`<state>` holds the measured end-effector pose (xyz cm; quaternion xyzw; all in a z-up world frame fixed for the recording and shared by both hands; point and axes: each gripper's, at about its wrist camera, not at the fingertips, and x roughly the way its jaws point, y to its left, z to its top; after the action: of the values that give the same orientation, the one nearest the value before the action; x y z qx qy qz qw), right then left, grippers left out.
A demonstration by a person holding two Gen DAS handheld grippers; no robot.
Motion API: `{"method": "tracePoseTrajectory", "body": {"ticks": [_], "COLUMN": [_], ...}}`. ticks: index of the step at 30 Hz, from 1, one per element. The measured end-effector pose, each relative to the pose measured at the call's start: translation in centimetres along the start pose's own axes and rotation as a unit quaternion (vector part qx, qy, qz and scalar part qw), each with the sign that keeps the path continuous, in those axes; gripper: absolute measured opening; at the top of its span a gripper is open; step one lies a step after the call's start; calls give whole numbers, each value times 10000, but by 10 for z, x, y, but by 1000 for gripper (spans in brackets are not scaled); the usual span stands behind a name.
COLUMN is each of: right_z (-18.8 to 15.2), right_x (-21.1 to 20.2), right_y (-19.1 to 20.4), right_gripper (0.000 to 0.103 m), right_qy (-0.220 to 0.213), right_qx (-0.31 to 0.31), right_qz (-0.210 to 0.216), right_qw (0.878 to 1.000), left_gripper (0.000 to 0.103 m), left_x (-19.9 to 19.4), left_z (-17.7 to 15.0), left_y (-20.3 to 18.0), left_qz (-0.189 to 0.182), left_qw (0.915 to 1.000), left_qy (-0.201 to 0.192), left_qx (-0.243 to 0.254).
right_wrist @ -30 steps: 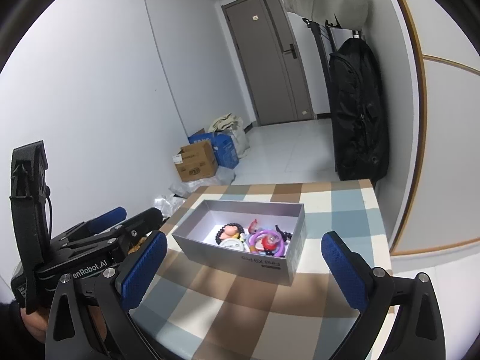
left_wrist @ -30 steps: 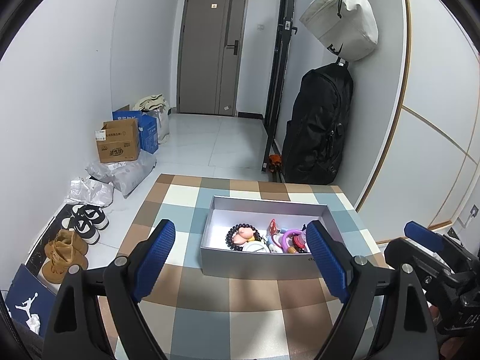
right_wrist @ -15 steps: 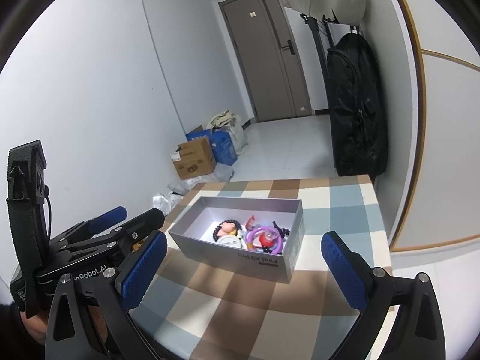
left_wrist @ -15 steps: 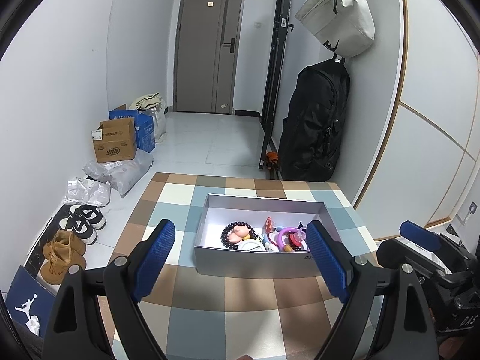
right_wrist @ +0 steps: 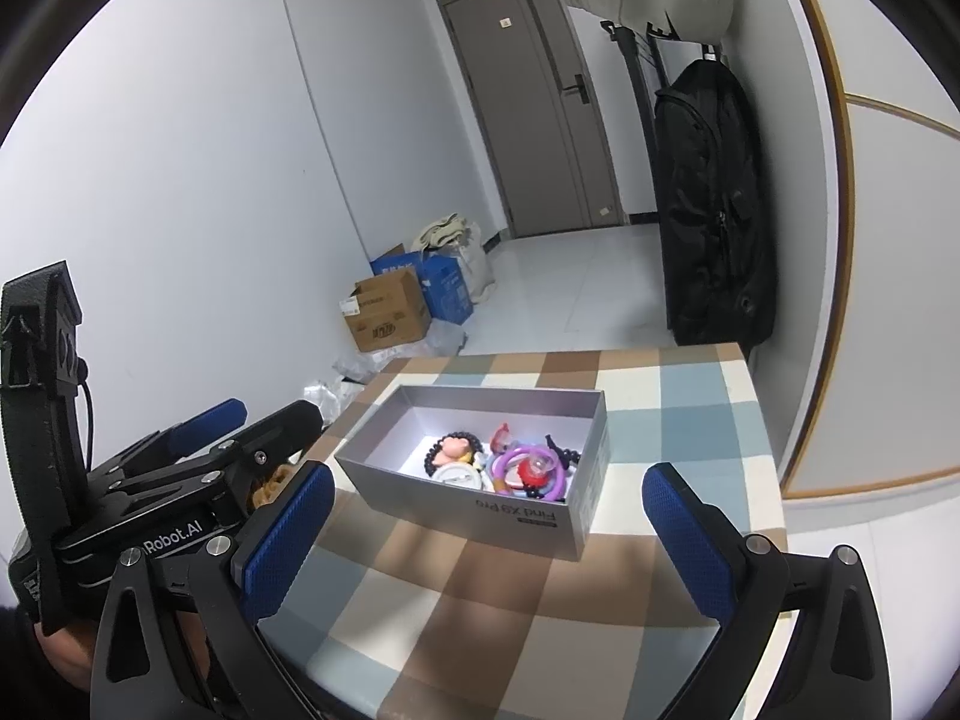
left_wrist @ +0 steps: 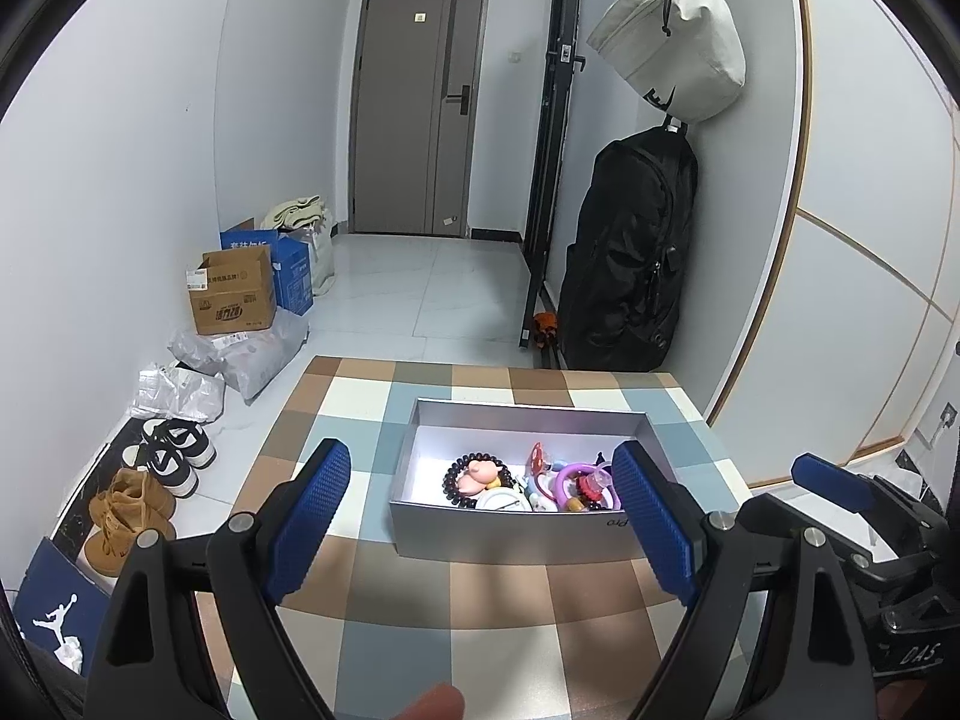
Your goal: Organize jewelry
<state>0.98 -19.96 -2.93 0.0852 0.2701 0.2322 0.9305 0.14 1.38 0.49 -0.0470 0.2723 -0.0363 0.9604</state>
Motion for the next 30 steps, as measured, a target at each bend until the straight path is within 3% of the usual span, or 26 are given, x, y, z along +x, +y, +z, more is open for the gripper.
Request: {"method": "tracePoseTrajectory", "body": {"ticks": [23, 30], "right_z": [-1, 1], "right_x": [2, -2], "right_y": [0, -8], "right_gripper": [103, 103], "right_qy": [69, -7], "right_qx": [35, 292], "right_qz": [-32, -34], "right_qw": [10000, 9996], "left_gripper": [86, 86], "left_x": [3, 3], "left_z": [1, 1], "left_y": [5, 6], "left_qz": [-134, -133], "left_qw": [9996, 9997], "left_qy": [112, 118], "left_qx": [-199, -194]}}
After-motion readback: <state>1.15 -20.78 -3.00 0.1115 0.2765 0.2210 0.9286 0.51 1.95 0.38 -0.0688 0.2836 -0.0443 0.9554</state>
